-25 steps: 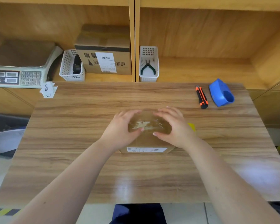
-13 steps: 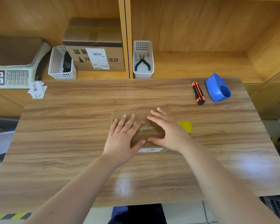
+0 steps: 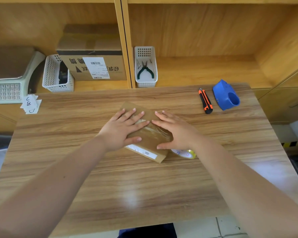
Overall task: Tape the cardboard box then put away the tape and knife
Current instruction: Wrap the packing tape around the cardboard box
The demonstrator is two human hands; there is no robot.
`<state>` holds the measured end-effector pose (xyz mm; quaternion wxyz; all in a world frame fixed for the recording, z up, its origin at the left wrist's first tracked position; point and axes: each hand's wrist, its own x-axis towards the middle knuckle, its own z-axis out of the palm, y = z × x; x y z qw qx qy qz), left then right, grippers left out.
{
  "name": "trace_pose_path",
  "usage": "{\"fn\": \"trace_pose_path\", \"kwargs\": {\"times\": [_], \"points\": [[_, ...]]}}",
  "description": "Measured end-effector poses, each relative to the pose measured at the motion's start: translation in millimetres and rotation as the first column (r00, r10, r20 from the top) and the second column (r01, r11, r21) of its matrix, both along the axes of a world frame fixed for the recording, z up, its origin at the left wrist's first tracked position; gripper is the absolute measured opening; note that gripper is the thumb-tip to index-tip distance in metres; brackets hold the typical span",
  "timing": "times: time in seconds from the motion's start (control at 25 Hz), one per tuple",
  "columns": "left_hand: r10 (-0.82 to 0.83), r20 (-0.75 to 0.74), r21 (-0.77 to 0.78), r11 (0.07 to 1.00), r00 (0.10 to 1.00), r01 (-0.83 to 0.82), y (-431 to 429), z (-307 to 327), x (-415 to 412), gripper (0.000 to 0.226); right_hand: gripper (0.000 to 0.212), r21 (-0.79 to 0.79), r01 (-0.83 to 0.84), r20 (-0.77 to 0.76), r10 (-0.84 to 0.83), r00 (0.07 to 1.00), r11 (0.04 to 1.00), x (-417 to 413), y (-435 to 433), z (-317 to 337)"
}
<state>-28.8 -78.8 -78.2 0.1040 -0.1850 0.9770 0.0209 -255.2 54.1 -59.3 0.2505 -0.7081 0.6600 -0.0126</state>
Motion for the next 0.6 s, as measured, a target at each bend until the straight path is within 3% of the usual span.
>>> {"fn": "trace_pose_path", "kwargs": {"times": [0.16, 0.32, 0.4, 0.52, 0.6], "points": [[-0.012, 0.097, -0.099, 0.995, 0.995, 0.022, -29.2, 4.7, -9.8, 0.064, 0.098, 0.053, 0.085, 0.022, -0.086, 0.996, 0.995, -4.4, -12.3, -1.5], [0.291, -0.003, -0.166, 0.943, 0.957, -0.288, -6.5, 13.6, -25.2, 0.061, 0.098, 0.041, 0.17, 0.032, -0.171, 0.985, 0.985, -0.1, -14.7, -5.9], [0.459, -0.059, -0.036, 0.886, 0.886, -0.462, 38.0, 12.9, -39.6, 0.064, 0.095, 0.024, 0.198, 0.033, -0.198, 0.98, 0.98, 2.0, -14.7, -6.0], [0.615, 0.041, 0.289, 0.747, 0.788, -0.598, 75.0, 5.3, -57.8, 0.064, 0.089, 0.0, 0.258, 0.081, -0.257, 0.963, 0.966, 5.5, -13.2, -8.3], [0.561, 0.064, 0.272, 0.786, 0.825, -0.556, 61.4, 1.2, -59.1, 0.064, 0.086, -0.019, 0.327, 0.164, -0.32, 0.933, 0.945, 10.3, -10.4, -10.7]]}}
